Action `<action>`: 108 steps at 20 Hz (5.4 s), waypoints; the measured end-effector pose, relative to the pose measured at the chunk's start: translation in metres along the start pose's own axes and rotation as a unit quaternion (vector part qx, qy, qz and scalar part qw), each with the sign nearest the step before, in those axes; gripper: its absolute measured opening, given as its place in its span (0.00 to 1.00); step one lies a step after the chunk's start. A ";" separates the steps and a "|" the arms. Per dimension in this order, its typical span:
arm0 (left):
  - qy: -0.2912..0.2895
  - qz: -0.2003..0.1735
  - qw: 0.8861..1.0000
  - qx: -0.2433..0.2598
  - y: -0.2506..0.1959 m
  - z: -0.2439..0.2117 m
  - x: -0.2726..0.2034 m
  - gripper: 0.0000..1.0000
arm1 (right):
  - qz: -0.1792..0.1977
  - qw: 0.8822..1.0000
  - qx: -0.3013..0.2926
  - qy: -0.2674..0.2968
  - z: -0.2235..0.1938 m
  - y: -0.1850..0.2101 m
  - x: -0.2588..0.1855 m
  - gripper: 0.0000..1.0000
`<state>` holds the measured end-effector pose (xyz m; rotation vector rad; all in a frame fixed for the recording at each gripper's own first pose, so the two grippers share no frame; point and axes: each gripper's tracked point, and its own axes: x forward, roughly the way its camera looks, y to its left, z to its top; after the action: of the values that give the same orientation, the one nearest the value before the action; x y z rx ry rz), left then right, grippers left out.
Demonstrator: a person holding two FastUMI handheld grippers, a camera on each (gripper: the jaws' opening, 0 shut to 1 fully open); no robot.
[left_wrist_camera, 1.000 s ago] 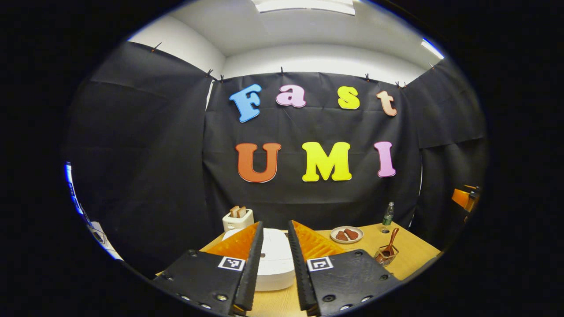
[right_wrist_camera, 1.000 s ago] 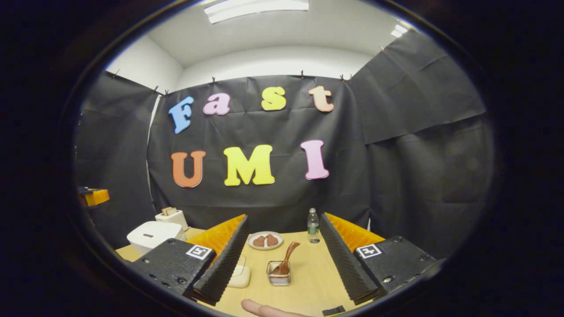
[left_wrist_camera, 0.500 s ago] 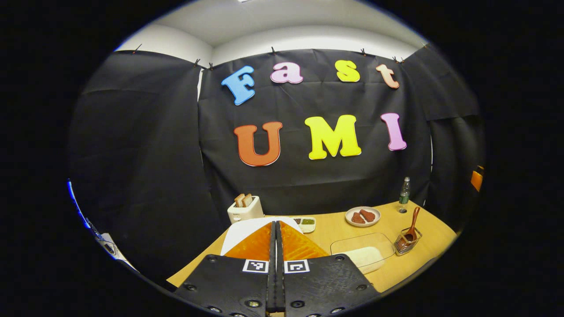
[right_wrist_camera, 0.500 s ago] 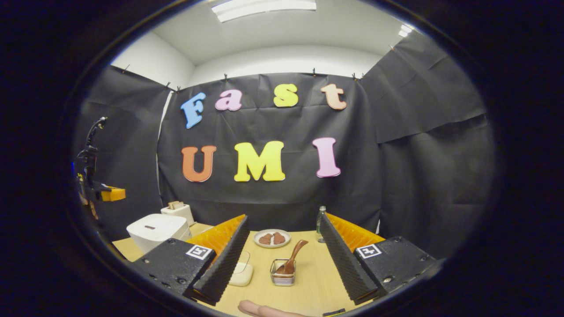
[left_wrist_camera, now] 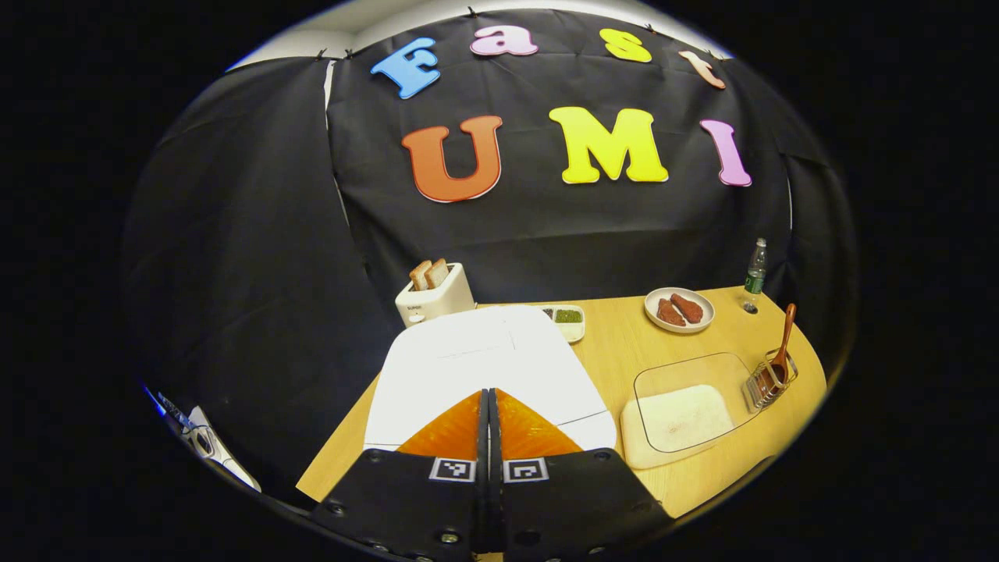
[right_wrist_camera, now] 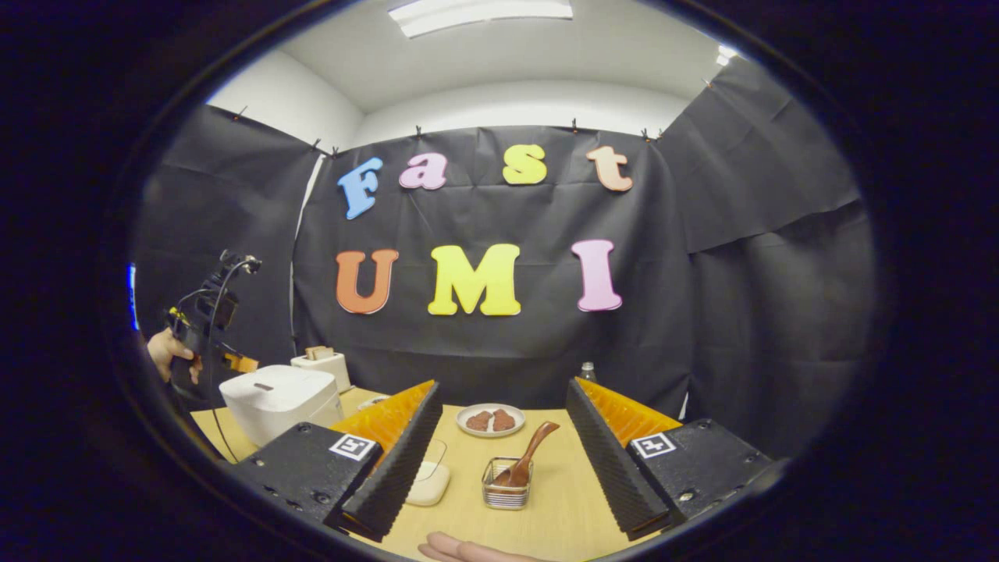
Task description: Close the left gripper, press the button to open the rice cooker; take a wooden spoon from the chopstick holder with the right hand, scoop a spoonful of rice and pour it into the rice cooker, then put the wooden spoon back into the chopstick holder.
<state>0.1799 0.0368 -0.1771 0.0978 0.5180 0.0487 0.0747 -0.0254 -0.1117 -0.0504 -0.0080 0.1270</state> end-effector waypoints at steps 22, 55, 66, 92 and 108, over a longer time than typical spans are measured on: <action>0.041 -0.001 0.997 -0.064 0.005 -0.037 0.032 0.00 | -0.040 0.997 0.057 0.045 -0.056 -0.036 0.011 1.00; -0.197 -0.004 0.978 -0.068 0.014 -0.010 -0.206 0.95 | 0.011 0.980 0.086 0.179 -0.182 -0.021 0.125 1.00; -0.240 -0.023 0.968 -0.069 0.004 -0.032 -0.263 0.95 | 0.024 0.958 0.171 0.229 -0.219 -0.037 0.195 1.00; -0.229 -0.038 0.969 -0.082 0.011 -0.056 -0.261 0.95 | 0.013 0.951 0.192 0.240 -0.236 -0.037 0.217 0.16; -0.240 -0.044 0.967 -0.073 0.000 -0.052 -0.262 0.95 | -0.017 0.978 0.129 0.166 -0.160 -0.038 0.187 0.11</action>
<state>-0.0731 0.0226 -0.0933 -0.0587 0.0328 -0.0248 0.2664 -0.0468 -0.2685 0.1885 0.3405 0.0836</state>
